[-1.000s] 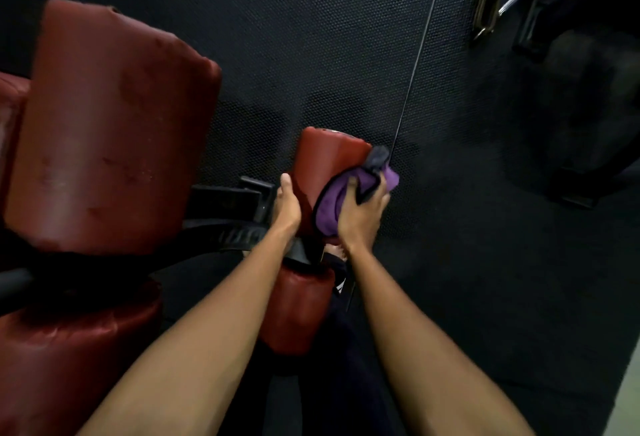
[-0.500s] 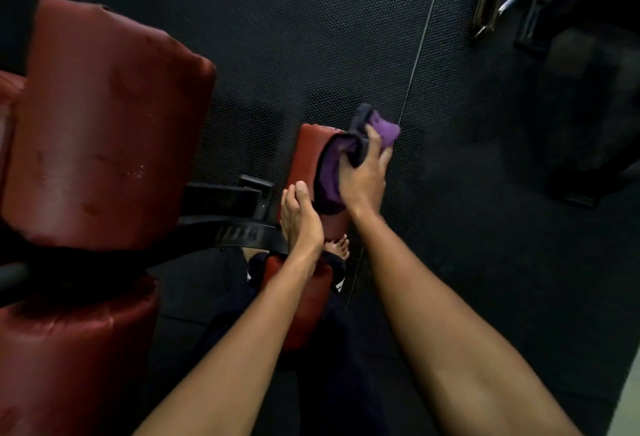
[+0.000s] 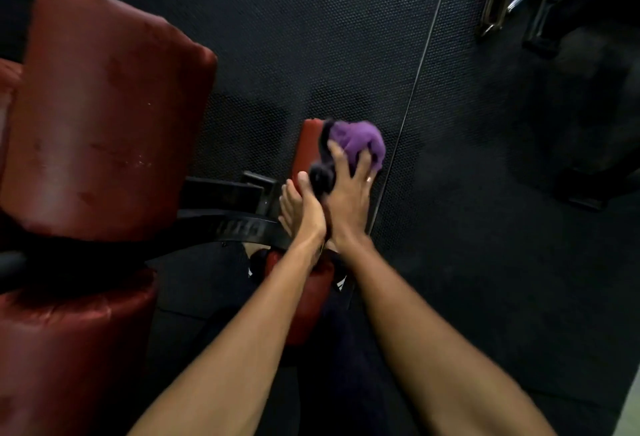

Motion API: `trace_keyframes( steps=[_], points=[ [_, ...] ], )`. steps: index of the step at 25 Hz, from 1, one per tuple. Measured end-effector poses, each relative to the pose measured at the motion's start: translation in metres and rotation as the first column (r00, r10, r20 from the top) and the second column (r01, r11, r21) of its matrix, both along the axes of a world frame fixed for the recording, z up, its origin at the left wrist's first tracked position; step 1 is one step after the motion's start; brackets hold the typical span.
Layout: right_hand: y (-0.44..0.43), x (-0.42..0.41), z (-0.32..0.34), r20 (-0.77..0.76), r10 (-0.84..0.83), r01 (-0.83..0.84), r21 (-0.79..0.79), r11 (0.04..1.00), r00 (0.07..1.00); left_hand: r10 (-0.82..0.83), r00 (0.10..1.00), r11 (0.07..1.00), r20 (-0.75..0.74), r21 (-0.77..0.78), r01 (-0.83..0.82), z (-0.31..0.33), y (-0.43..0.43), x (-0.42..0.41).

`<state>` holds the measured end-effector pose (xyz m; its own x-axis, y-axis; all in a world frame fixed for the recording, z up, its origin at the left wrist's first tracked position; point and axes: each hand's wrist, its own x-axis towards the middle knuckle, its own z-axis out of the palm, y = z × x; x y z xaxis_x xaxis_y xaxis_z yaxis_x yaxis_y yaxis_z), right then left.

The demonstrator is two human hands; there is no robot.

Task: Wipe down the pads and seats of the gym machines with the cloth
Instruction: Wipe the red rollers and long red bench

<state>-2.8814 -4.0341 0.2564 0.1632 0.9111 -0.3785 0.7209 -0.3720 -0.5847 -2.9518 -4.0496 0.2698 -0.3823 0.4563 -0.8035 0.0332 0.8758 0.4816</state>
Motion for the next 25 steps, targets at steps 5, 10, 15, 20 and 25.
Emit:
trace_keyframes(
  steps=[5,10,15,20,25],
  points=[
    [0.026,0.005,-0.009,-0.096,-0.465,0.465,-0.025,0.885,0.88,0.08,0.993,0.995,0.083,0.047,-0.084,-0.073,-0.011,-0.026],
    [-0.084,-0.015,0.005,-0.092,-0.372,0.351,-0.19,0.917,0.924,0.208,0.949,0.97,0.238,-0.173,-0.169,-0.132,-0.002,-0.037],
    [-0.042,-0.01,-0.001,-0.011,-0.105,0.103,-0.086,0.991,0.994,-0.006,0.999,1.0,0.032,0.02,0.005,0.003,-0.002,-0.004],
    [0.027,-0.002,-0.014,-0.024,-0.365,0.366,0.033,0.93,0.931,-0.069,0.99,0.995,0.123,0.078,0.06,-0.04,-0.029,-0.03],
    [-0.031,-0.015,-0.001,-0.027,-0.506,0.499,-0.126,0.857,0.862,0.195,0.931,0.979,0.308,-0.007,-0.203,-0.063,-0.036,-0.041]
  ],
)
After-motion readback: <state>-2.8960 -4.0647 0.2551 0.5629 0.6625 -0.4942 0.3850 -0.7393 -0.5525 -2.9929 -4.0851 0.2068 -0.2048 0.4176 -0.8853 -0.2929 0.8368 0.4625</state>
